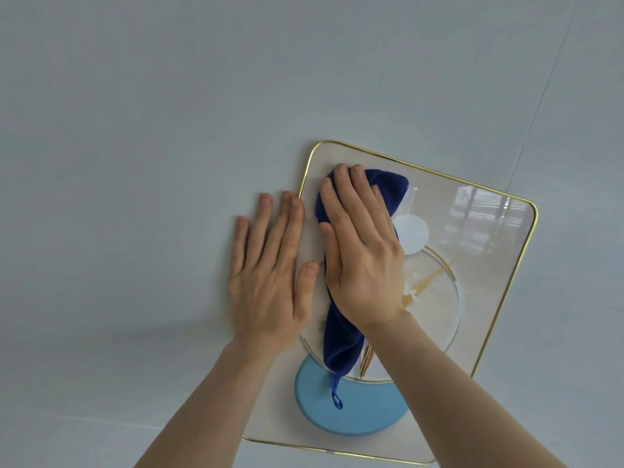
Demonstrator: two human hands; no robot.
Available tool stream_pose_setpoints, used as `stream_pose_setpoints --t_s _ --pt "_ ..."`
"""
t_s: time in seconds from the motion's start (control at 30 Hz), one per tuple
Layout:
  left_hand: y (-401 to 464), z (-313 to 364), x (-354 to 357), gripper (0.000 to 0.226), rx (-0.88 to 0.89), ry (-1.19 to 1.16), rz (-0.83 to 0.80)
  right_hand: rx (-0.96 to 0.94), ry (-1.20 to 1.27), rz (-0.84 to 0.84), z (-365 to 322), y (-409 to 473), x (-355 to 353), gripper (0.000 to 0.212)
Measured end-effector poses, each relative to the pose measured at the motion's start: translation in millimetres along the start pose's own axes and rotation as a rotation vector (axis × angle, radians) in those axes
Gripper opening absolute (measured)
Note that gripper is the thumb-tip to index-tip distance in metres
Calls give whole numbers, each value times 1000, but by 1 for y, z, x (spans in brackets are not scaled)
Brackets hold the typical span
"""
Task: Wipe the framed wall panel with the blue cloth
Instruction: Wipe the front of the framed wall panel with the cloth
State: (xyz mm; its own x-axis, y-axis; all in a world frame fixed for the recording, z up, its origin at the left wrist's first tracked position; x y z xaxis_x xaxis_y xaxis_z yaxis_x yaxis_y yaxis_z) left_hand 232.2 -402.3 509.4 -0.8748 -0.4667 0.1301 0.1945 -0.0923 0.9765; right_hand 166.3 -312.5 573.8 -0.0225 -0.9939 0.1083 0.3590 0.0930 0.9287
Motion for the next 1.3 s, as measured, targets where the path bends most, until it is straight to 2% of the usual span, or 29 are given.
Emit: stream_pose_setpoints --t_s 0.47,0.77,1.03,1.3 --pt "-1 1 0 65 49 70 -22 -70 28 -77 -5 -44 -16 35" --pt "-3 2 1 63 35 65 -24 -102 11 -208 1 -87 -43 42" --pt "-2 0 2 62 39 93 -5 -78 -29 -296 5 -125 -72 58" --pt "0 0 -2 63 12 79 -69 -80 -78 -333 1 -122 -84 34"
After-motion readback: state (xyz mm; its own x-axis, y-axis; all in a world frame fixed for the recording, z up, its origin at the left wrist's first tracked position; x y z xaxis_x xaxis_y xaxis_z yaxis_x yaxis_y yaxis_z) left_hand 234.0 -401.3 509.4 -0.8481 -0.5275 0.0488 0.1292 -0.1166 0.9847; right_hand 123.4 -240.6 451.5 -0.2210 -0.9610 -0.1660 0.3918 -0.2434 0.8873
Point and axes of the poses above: each hand's wrist, its own y-axis towards the middle knuckle, its own x-axis out of the palm, z = x × y, the point moved 8 cm from there along y, towards the middle knuckle, and after that the axes turned 13 degrees about z, right-handed, at the moved point
